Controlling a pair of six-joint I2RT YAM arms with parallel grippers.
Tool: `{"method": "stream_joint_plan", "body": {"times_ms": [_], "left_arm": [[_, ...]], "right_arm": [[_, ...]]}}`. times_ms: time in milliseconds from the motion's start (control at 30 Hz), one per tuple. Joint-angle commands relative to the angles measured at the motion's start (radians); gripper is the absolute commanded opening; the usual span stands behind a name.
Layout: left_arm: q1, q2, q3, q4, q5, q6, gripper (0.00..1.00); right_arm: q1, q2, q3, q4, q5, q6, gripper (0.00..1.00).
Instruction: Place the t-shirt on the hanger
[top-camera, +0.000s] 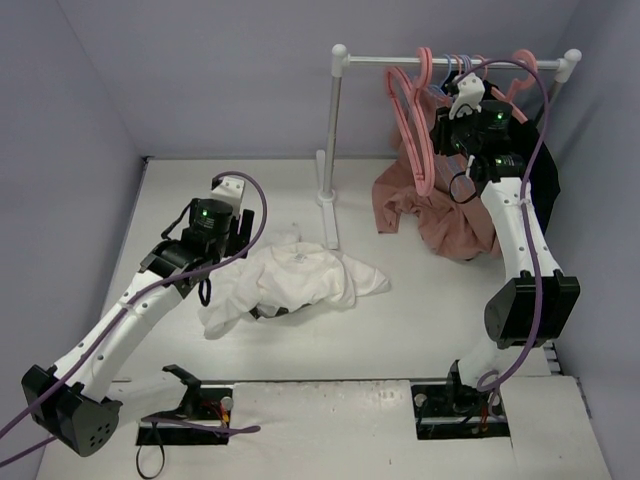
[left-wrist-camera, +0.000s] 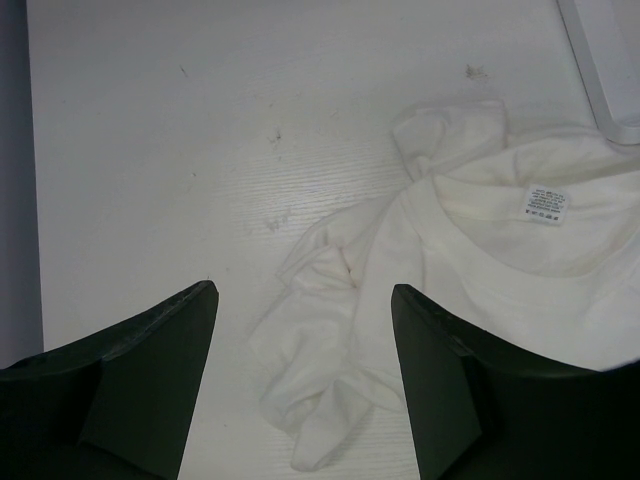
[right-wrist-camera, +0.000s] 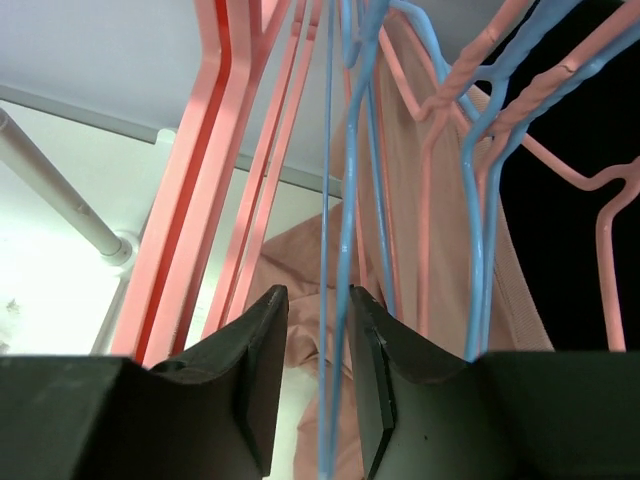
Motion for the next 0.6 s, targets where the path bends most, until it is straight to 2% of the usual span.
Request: {"method": "stream_joint_plan", "body": {"times_ms": [0,67,267,400,567], "left_arm": [[0.008,-0.002,0.006,0.035,0.005,0.011,0.66],[0.008,0.002,0.008,0.034,0.011,0.011,0.66],[0.008,0.006,0.008,0.033,0.010,0.011,0.66],[0.008,0.007,0.008,0.032,0.013,0.011,0.66],[0.008,0.014,0.009,0.031,0.017,0.011,0.66]], "right_arm": [[-0.007,-0.003,0.043,0.069,-0.033,-0.002,0.28],[-0.008,0.005,0.058,0.069,-0.021,0.001,0.35],[-0.007,0.037,0.090,0.069,-0.022,0.011,0.33],[-0.007,0.050,0.106,0.069,-0.032,0.018,0.23],[-0.002,0.027,0.133,0.069,-0.021,0.004,0.01]]}}
